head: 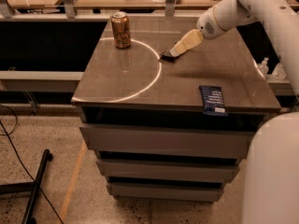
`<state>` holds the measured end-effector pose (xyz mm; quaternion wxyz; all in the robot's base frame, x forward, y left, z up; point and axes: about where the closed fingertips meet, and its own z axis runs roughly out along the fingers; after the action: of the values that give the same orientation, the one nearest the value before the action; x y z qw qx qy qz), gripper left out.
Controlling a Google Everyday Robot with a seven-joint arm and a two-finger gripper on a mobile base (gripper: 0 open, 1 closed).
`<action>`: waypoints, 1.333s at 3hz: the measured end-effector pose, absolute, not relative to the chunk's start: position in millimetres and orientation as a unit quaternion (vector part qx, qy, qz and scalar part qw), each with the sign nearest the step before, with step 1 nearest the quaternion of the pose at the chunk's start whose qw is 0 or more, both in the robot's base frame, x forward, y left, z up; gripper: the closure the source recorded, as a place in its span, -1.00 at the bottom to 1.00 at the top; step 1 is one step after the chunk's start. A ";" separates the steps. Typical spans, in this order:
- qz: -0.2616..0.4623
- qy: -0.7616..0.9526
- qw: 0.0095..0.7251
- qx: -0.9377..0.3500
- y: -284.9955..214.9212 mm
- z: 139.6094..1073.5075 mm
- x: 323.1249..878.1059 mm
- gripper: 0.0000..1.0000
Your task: Move rxbar chocolate near rxbar blueberry
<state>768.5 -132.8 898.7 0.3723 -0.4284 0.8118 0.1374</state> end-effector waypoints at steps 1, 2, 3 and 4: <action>0.158 0.815 0.386 -0.403 -129.5 876.1 793.9 -1.00; 0.163 0.818 0.390 -0.390 -129.5 859.1 809.8 -1.00; 0.159 0.821 0.388 -0.388 -128.4 846.9 821.0 -1.00; 0.158 0.824 0.379 -0.391 -127.2 834.0 824.7 -0.66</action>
Offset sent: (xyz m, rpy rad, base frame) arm 0.0623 -0.0045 -0.0529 0.1059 0.0023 -0.0909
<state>824.7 -127.2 834.0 0.3787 -0.3914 0.8236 0.1583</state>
